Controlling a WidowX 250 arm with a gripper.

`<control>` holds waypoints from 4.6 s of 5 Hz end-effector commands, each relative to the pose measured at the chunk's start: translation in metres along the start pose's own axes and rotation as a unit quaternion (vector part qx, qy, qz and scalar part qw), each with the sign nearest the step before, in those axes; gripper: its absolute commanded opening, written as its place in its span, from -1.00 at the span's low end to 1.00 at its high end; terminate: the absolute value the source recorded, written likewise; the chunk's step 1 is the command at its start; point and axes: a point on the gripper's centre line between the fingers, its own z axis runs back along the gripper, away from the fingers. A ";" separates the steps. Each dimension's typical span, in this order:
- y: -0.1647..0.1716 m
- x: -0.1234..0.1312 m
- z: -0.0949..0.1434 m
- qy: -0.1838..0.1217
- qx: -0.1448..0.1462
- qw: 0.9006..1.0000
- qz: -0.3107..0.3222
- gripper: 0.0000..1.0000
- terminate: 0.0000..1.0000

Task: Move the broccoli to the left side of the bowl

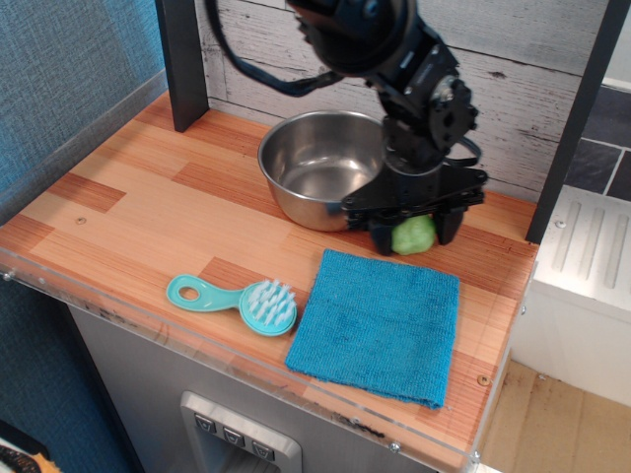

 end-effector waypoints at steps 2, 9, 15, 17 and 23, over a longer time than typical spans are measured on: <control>-0.030 0.006 0.035 -0.021 -0.040 0.999 -0.012 -1.00 -1.00; 0.133 0.128 0.143 -0.110 -0.024 0.981 0.158 -1.00 -1.00; 0.131 0.132 0.033 -0.082 0.037 0.977 0.192 -1.00 -1.00; 0.114 0.120 0.012 -0.062 0.042 0.980 0.182 -1.00 -1.00; 0.126 0.120 0.038 -0.125 0.071 0.950 0.277 1.00 -1.00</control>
